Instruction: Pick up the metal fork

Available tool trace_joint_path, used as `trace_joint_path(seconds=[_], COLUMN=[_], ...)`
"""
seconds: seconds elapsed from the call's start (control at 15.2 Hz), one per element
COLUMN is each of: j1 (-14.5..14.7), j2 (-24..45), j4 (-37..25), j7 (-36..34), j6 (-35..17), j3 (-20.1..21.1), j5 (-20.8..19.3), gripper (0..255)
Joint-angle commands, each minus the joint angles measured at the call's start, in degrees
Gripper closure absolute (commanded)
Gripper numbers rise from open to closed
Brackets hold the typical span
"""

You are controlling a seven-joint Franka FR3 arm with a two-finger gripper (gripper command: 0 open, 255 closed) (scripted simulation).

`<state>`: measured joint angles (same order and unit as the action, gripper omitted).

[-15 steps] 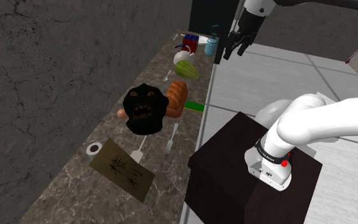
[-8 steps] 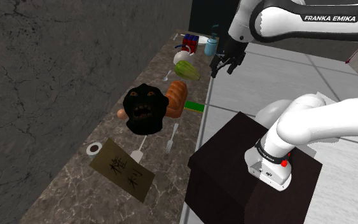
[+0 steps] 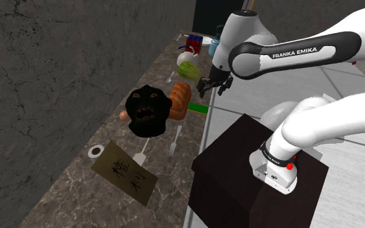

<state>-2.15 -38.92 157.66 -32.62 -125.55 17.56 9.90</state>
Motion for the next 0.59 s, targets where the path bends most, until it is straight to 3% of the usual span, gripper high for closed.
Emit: trace_joint_path(seconds=[0.0, 0.33, 0.53], j1=[-0.39, -3.82, -8.27], j2=[3.28, 14.86, 23.25], j4=[1.45, 1.68, 0.44], j7=[-4.36, -16.16, -25.56], j6=[-4.91, -16.5, -23.13], j3=[3.01, 11.15, 16.96], j5=[0.83, -0.21, -4.76], gripper=[0, 0, 0])
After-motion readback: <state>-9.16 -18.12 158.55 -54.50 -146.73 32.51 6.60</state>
